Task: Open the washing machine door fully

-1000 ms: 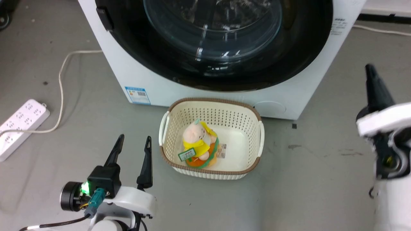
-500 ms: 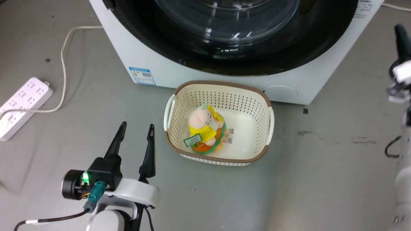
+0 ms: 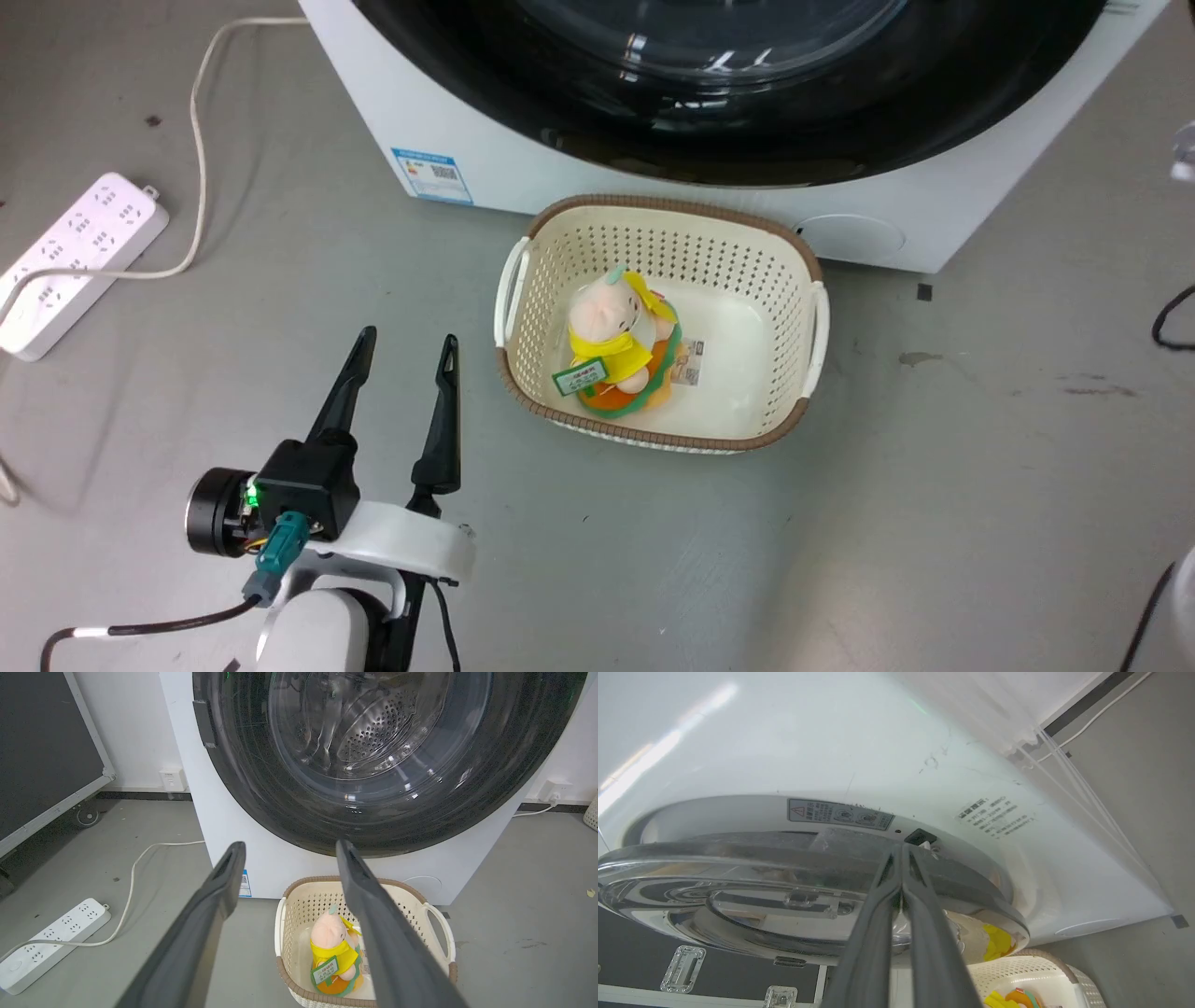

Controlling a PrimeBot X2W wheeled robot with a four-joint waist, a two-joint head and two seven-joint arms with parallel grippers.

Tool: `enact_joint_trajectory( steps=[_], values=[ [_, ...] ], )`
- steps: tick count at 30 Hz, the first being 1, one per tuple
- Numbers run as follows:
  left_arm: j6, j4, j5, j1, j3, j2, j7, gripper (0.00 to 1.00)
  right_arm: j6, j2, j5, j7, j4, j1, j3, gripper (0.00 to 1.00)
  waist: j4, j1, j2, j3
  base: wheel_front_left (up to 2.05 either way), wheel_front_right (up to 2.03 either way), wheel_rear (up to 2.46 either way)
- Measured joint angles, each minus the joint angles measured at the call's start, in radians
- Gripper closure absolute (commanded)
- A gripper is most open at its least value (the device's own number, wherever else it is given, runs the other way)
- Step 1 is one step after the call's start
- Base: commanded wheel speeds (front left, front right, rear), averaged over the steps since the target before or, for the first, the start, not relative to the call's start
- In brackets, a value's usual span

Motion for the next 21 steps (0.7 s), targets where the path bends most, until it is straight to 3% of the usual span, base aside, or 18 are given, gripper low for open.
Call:
enact_joint_trajectory(
  steps=[9, 21],
  values=[
    [0.0, 0.004, -0.016, -0.019, -0.016, 0.0, -0.018, 0.0, 0.0, -0.063, 0.035, 0.124, 0.202, -0.165, -0.058, 1.0, 0.023, 0.0, 0.0, 0.034, 0.0, 0.0, 0.0],
    [0.001, 0.006, -0.031, -0.049, -0.03, 0.0, -0.044, 0.0, -0.001, -0.103, 0.048, 0.231, 0.331, -0.306, -0.129, 1.0, 0.039, -0.0001, 0.0, 0.083, 0.0, 0.0, 0.0]
  ],
)
